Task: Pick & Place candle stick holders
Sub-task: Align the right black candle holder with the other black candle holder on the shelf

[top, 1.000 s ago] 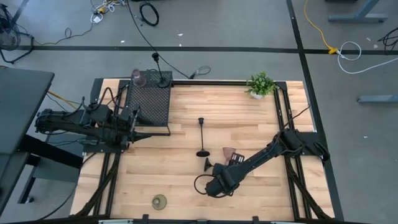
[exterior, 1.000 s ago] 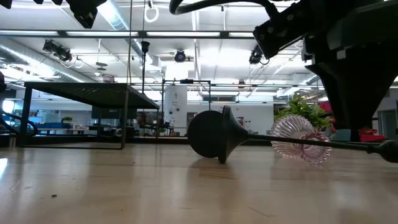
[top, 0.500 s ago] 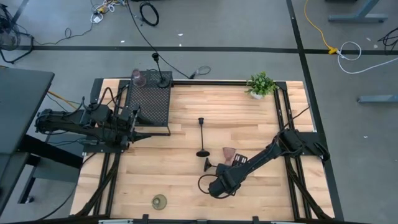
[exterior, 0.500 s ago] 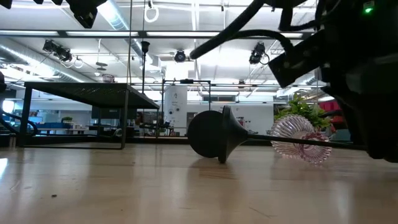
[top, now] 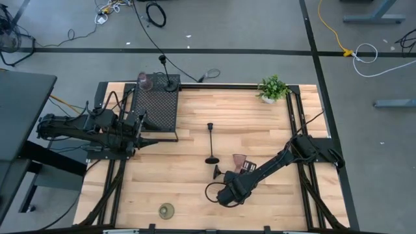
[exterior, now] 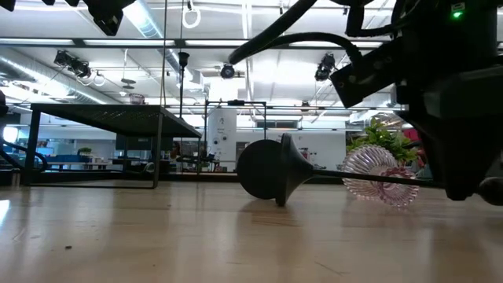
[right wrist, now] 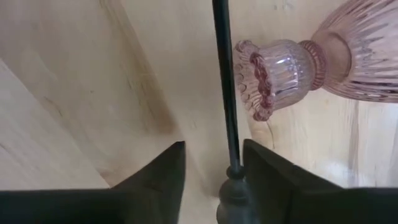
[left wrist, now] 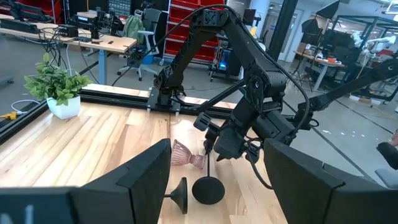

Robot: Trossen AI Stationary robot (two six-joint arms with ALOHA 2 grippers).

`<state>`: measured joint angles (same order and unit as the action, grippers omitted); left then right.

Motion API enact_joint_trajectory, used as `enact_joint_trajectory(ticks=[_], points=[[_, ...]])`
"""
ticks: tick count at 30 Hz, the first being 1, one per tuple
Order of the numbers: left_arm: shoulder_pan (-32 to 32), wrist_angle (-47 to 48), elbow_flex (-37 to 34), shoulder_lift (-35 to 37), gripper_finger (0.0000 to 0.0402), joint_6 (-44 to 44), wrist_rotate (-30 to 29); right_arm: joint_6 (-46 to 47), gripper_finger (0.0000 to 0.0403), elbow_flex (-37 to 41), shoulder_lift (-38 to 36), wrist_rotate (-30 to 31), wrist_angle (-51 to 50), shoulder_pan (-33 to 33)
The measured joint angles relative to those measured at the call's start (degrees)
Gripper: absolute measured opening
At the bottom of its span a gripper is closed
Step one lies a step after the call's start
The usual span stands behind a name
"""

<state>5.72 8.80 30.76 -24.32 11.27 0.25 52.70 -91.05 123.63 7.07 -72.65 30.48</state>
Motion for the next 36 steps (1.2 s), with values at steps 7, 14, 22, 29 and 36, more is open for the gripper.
enact_joint_trajectory(ticks=[7,14,22,29,36], points=[[0.0,0.0,0.0,0.0,0.0259,0.0,0.0,-1.8,0.0025,0.0,0.0,0.2,0.1,0.0],[0.0,0.0,0.0,0.0,0.0259,0.0,0.0,-3.3,0.0008,0.0,-0.1,-2.2,-4.9,-0.1],[0.0,0.0,0.0,0.0,0.0259,-0.1,0.0,0.8,0.0003,-0.1,-8.9,-5.3,-6.9,-0.3],[0.0,0.0,0.0,0.0,0.0259,-0.4,0.0,0.3,0.0002,-4.1,-18.3,2.9,-2.8,-0.7],[0.0,-0.9,0.0,0.0,0.0259,-0.5,0.0,-15.9,0.0001,-10.8,-19.0,9.8,8.4,-4.6]])
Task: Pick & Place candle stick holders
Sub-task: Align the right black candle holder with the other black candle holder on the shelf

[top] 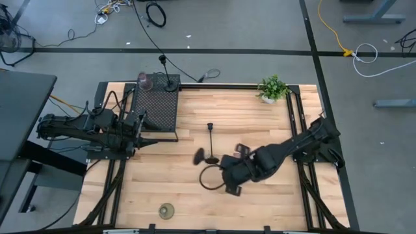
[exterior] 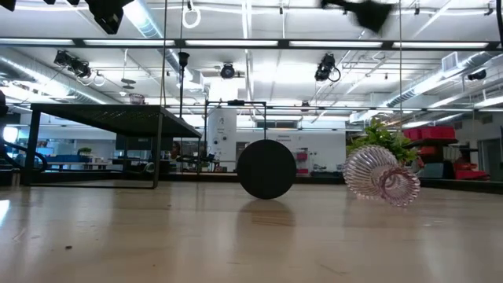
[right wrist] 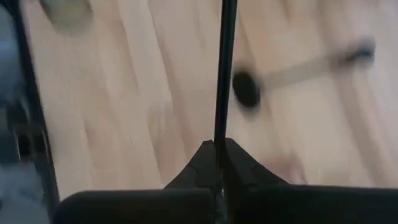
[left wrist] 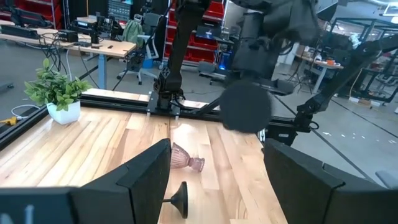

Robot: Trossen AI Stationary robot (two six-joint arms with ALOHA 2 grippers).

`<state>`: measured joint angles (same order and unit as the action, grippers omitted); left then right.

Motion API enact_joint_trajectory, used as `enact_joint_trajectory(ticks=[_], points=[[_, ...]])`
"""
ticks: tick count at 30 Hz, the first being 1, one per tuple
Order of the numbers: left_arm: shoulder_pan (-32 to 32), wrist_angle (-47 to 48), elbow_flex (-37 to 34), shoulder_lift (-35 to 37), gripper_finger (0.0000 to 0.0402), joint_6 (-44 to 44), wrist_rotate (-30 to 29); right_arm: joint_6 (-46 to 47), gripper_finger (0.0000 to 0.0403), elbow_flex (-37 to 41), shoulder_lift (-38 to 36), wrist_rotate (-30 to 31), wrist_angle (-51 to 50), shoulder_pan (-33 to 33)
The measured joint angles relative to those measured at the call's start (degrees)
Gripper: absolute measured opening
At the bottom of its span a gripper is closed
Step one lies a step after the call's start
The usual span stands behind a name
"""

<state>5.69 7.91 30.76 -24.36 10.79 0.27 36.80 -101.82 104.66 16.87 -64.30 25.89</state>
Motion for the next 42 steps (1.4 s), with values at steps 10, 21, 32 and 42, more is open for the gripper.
enact_joint_trajectory(ticks=[10,21,32,42], points=[[0.0,0.0,0.0,0.0,0.0259,0.6,0.0,-11.4,0.0000,2.1,0.2,2.6,7.8,-5.1],[1.0,0.5,0.0,-2.5,0.0259,-6.0,-1.6,-8.8,0.0000,2.3,0.5,0.1,12.5,-7.3],[15.3,3.2,2.7,-18.0,0.0259,-26.8,-32.5,-8.1,0.0000,2.3,0.5,-3.0,12.7,-12.5],[32.4,4.3,13.3,-35.2,0.0235,-47.2,-73.9,-7.1,0.0000,2.4,1.1,-13.1,16.2,-19.8]])
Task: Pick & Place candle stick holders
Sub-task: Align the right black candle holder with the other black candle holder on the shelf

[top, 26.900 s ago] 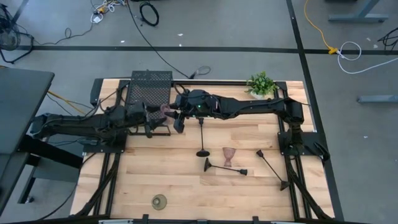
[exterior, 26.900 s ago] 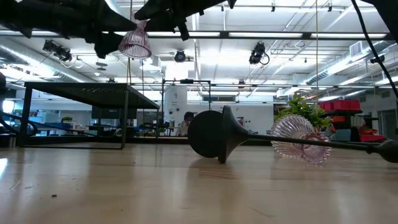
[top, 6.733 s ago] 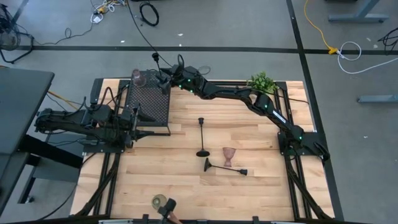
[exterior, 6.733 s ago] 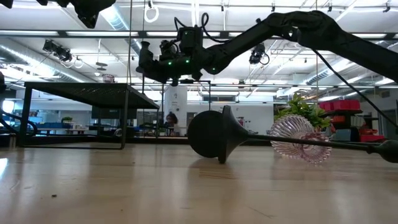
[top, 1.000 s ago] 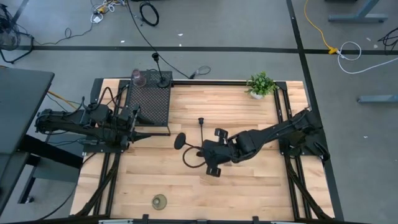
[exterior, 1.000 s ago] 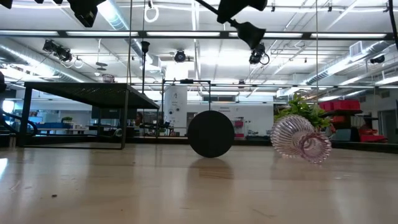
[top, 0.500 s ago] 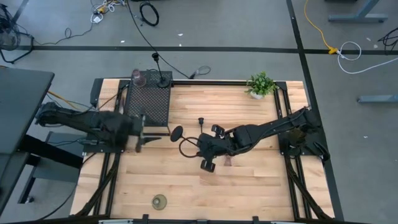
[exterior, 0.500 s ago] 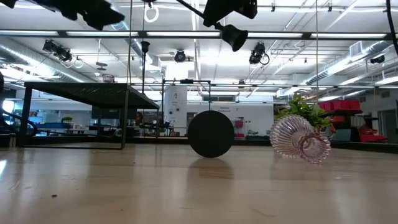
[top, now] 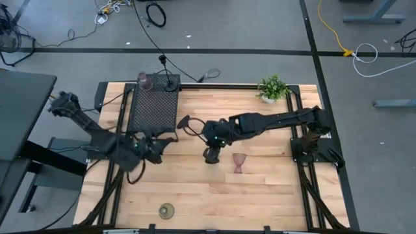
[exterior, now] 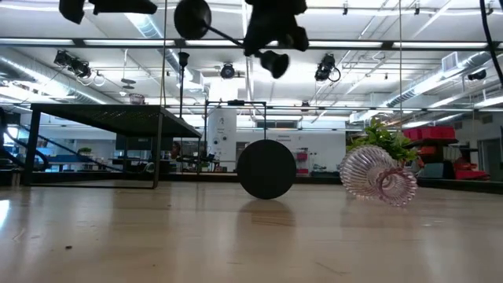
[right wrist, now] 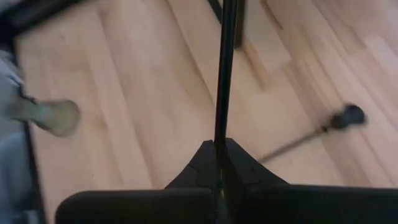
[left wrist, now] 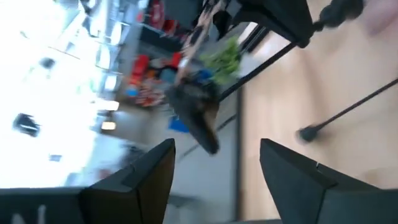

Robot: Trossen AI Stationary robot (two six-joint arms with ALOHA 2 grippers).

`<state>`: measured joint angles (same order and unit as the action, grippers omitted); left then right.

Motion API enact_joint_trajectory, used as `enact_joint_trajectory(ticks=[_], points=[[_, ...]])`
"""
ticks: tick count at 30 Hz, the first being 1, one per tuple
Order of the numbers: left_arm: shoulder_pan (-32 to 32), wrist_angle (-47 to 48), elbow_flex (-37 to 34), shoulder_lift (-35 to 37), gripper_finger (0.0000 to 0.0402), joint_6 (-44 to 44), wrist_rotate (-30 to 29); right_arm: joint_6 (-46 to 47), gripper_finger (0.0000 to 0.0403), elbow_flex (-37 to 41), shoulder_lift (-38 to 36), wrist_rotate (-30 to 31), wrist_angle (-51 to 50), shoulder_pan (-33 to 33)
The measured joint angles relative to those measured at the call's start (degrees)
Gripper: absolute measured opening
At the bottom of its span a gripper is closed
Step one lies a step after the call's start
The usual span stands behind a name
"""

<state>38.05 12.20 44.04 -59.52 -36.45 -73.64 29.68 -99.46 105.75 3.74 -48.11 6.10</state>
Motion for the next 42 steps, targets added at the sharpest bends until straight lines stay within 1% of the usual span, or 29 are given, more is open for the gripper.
enact_joint_trajectory(ticks=[3,5,6,7,9,12,18,24,29,33,36,39,42], points=[[0.9,0.0,1.6,-6.1,0.0228,-7.5,-7.0,-0.5,0.0000,0.0,0.0,-5.0,6.6,-1.3],[0.6,0.1,2.0,-10.2,0.0225,-13.6,-13.5,-1.4,0.0000,0.0,0.0,-9.1,11.3,-1.8],[0.3,0.2,2.1,-11.9,0.0225,-16.4,-15.8,-1.5,0.0000,0.0,0.0,-10.4,12.8,-1.9],[-0.3,1.2,2.4,-13.5,0.0225,-17.3,-16.2,-1.5,0.0000,0.0,0.0,-11.2,13.9,-2.0],[-0.7,2.7,2.5,-15.4,0.0225,-18.1,-15.3,-1.7,0.0000,0.0,0.0,-11.5,15.2,-2.0],[-1.2,3.1,2.5,-17.5,0.0224,-18.2,-16.3,-1.7,0.0000,0.0,0.0,-11.4,14.1,-2.0],[-0.8,3.0,2.5,-17.9,0.0224,-18.3,-16.4,-1.7,0.0000,-0.1,2.0,-10.9,13.2,-2.1],[-0.7,3.3,3.2,-17.9,0.0224,-19.2,-16.4,-1.3,0.0000,-0.1,5.1,-14.7,16.2,-3.1],[-2.0,3.1,4.6,-18.1,0.0224,-19.8,-15.4,-1.2,0.0000,-0.1,6.2,-17.8,19.2,-3.9],[-3.6,3.2,5.0,-18.1,0.0224,-20.8,-13.7,-1.2,0.0000,-0.1,6.2,-18.9,22.1,-3.9],[-4.9,4.3,5.1,-18.1,0.0224,-21.0,-12.6,-1.2,0.0000,-0.1,6.2,-20.3,21.8,-3.8],[-5.8,4.4,5.0,-18.1,0.0223,-21.7,-11.8,-1.4,0.0000,-0.1,6.2,-20.2,21.4,-3.8],[-6.6,4.4,5.0,-18.1,0.0208,-21.7,-11.8,-1.7,0.0000,-0.1,6.2,-20.2,21.4,-3.8]])
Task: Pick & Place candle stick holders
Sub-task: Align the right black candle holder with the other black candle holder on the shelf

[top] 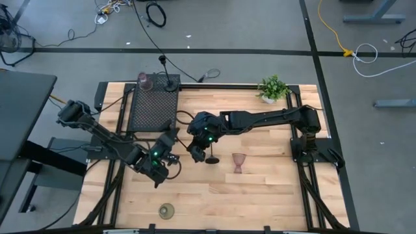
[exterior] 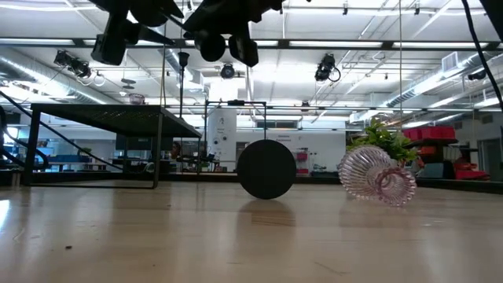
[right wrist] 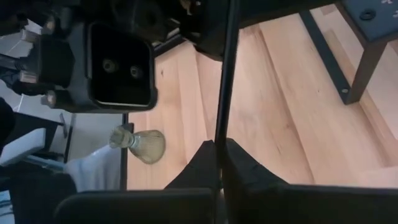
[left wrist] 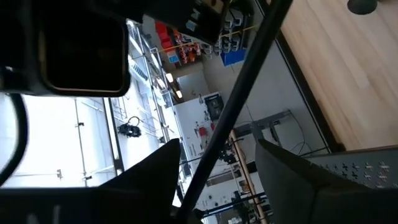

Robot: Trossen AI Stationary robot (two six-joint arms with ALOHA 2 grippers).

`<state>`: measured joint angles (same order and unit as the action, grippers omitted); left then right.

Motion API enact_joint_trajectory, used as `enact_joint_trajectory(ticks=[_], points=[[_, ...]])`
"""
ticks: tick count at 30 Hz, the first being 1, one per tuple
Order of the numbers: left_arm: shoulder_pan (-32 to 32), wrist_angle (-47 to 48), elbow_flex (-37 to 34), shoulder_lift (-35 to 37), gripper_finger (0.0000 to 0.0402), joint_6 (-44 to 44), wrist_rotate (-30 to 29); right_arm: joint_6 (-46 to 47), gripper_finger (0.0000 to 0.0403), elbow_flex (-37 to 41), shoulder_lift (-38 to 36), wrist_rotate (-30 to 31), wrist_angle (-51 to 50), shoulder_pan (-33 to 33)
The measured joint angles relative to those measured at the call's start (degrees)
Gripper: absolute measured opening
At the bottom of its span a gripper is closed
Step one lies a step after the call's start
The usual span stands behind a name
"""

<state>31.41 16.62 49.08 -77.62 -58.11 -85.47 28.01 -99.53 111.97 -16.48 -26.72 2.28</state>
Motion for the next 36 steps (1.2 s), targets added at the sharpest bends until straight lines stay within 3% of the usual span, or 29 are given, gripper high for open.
enact_joint_trajectory(ticks=[4,12,19,23,36], points=[[-0.1,0.0,0.0,0.0,0.0157,0.4,0.2,-0.6,0.0000,0.0,-0.1,0.0,-0.4,-0.1],[-0.1,1.0,-0.2,0.0,0.0013,1.6,0.3,-0.5,0.0000,0.0,-0.3,-0.5,-0.5,-0.1],[-0.1,1.9,-0.2,-0.1,0.0006,3.8,-0.8,-1.6,0.0003,0.0,-0.6,-1.3,-0.1,-0.2],[-0.1,2.8,-0.2,-0.1,0.0003,6.4,-3.9,-3.4,0.0019,-0.1,-1.4,-0.9,0.5,-0.3],[-0.1,2.6,0.0,0.1,0.0001,10.4,-4.5,-5.8,0.0066,-0.1,-4.0,-2.0,-2.2,-0.3]])
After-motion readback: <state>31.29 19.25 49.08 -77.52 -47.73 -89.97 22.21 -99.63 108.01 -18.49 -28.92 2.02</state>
